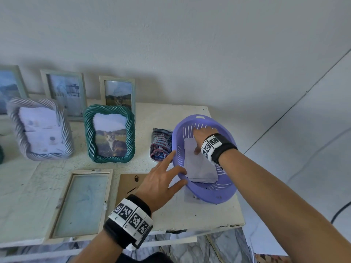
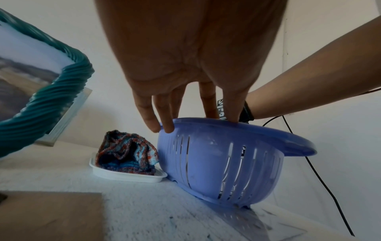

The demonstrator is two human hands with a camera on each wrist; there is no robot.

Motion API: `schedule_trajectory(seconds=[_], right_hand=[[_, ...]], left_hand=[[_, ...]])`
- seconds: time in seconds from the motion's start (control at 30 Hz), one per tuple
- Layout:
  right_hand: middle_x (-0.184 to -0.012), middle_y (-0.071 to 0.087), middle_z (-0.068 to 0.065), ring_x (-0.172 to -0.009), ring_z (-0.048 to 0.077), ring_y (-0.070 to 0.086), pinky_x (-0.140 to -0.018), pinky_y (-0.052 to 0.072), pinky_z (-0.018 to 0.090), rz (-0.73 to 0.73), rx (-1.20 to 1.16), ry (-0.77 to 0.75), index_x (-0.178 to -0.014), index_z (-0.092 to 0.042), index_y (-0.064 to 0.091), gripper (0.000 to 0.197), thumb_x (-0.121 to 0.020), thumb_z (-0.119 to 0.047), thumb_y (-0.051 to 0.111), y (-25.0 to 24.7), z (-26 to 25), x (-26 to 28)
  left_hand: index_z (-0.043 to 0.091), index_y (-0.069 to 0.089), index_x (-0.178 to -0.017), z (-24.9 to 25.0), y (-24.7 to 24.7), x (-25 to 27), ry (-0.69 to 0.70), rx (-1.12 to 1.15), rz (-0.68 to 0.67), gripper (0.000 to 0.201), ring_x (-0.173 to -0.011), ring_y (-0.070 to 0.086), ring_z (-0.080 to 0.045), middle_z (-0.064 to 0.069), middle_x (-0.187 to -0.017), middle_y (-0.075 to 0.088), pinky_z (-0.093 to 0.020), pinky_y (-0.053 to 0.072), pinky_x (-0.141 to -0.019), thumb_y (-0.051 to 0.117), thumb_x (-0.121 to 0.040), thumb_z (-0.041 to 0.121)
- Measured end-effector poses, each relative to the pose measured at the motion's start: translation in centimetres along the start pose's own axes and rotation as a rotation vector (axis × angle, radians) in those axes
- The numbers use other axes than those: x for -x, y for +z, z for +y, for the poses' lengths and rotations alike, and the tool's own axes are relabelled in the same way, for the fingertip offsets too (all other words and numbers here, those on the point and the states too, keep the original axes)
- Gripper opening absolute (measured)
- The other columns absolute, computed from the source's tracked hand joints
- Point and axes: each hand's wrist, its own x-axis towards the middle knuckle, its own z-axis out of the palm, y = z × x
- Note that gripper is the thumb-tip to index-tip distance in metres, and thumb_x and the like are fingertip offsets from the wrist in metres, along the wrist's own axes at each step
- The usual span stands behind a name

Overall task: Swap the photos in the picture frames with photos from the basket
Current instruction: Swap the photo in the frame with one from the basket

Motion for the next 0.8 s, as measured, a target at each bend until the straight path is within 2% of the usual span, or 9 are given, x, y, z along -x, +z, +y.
schedule_trajectory(seconds=[0.07, 0.13, 0.23, 0.37, 0.47, 0.53, 0.6, 0.7, 0.8], right_hand=[[-0.117, 0.063, 0.01, -0.107, 0.033, 0.06, -0.083, 0.048, 0.041, 0.017, -0.047, 0.004, -0.131, -0.014, 0.046, 0.051, -0.086, -0.022, 0.068, -1.3, 0.2, 0.8], [-0.116, 0.062, 0.009, -0.097, 0.03, 0.059, -0.076, 0.046, 0.036, 0.023, -0.164, -0.015, -0.122, -0.015, 0.051, 0.031, -0.091, -0.01, 0.055, -2.9, 0.7, 2.2], [-0.113, 0.061, 0.008, -0.088, 0.027, 0.052, -0.072, 0.04, 0.029, 0.09, -0.417, 0.006, -0.112, -0.02, 0.056, 0.027, -0.091, -0.006, 0.047, -5.5, 1.7, 5.1], [-0.108, 0.065, 0.008, -0.096, 0.03, 0.058, -0.079, 0.045, 0.035, 0.416, -0.59, -0.017, -0.11, -0.02, 0.061, 0.03, -0.089, -0.004, 0.047, -8.8, 2.2, 10.3], [-0.105, 0.067, 0.001, -0.084, 0.014, 0.059, -0.078, 0.046, 0.03, 0.596, -0.753, -0.087, -0.11, -0.018, 0.062, 0.026, -0.09, -0.005, 0.05, -10.7, 0.4, 14.1], [-0.104, 0.068, -0.008, -0.073, 0.005, 0.057, -0.069, 0.042, 0.017, 0.621, -0.912, -0.134, -0.107, -0.022, 0.064, 0.024, -0.091, -0.008, 0.054, -11.3, -2.0, 15.9], [-0.103, 0.068, -0.013, -0.079, 0.009, 0.061, -0.069, 0.045, 0.019, 0.591, -1.061, -0.169, -0.104, -0.03, 0.065, 0.023, -0.091, -0.014, 0.056, -11.4, -4.8, 16.7], [-0.1, 0.067, -0.014, -0.085, 0.004, 0.061, -0.069, 0.045, 0.016, 0.543, -1.316, -0.24, -0.107, -0.021, 0.066, 0.021, -0.093, -0.007, 0.058, -10.3, -9.2, 16.4], [-0.096, 0.067, 0.001, -0.082, 0.013, 0.064, -0.069, 0.054, 0.029, 0.535, -1.485, -0.222, -0.12, -0.02, 0.061, 0.028, -0.093, -0.011, 0.063, -8.6, -13.3, 15.3]], left_hand=[[0.037, 0.053, -0.119, -0.1, 0.0, 0.0, 0.005, 0.007, -0.005, 0.046, -0.136, 0.042, -0.023, 0.0, -0.162, 0.016, -0.043, 0.047, -0.101, 0.031, -0.091, 0.066], [0.035, 0.051, -0.128, -0.3, 0.0, 0.2, 0.024, 0.038, 0.023, 0.05, -0.136, 0.041, -0.021, 0.0, -0.161, 0.017, -0.043, 0.047, -0.1, 0.035, -0.091, 0.064], [0.03, 0.052, -0.133, -0.4, -1.1, 0.7, 0.018, 0.157, 0.11, 0.053, -0.134, 0.042, -0.014, 0.001, -0.155, 0.031, -0.034, 0.046, -0.098, 0.043, -0.09, 0.06], [0.026, 0.06, -0.123, -0.4, -4.3, 1.3, 0.008, 0.346, 0.287, 0.036, -0.114, 0.055, 0.001, 0.009, -0.13, 0.055, -0.022, 0.049, -0.091, 0.059, -0.09, 0.041], [0.027, 0.059, -0.12, -0.3, -7.1, 2.2, -0.044, 0.506, 0.363, 0.031, -0.104, 0.061, 0.001, 0.014, -0.116, 0.063, -0.018, 0.051, -0.085, 0.061, -0.09, 0.034], [0.025, 0.06, -0.121, -0.7, -8.8, 2.9, -0.089, 0.6, 0.372, 0.03, -0.103, 0.064, 0.0, 0.017, -0.114, 0.065, -0.018, 0.052, -0.085, 0.064, -0.092, 0.031], [0.023, 0.062, -0.119, -1.7, -10.2, 4.0, -0.126, 0.702, 0.358, 0.028, -0.099, 0.067, -0.007, 0.012, -0.111, 0.069, -0.024, 0.055, -0.084, 0.065, -0.092, 0.03], [0.015, 0.069, -0.107, -3.9, -11.7, 6.4, -0.151, 0.775, 0.347, 0.019, -0.088, 0.069, -0.021, -0.001, -0.1, 0.073, -0.034, 0.057, -0.075, 0.065, -0.091, 0.025], [0.01, 0.07, -0.096, -6.3, -12.6, 9.1, -0.206, 0.826, 0.367, 0.009, -0.079, 0.068, -0.016, -0.004, -0.091, 0.075, -0.026, 0.055, -0.066, 0.063, -0.092, 0.006]])
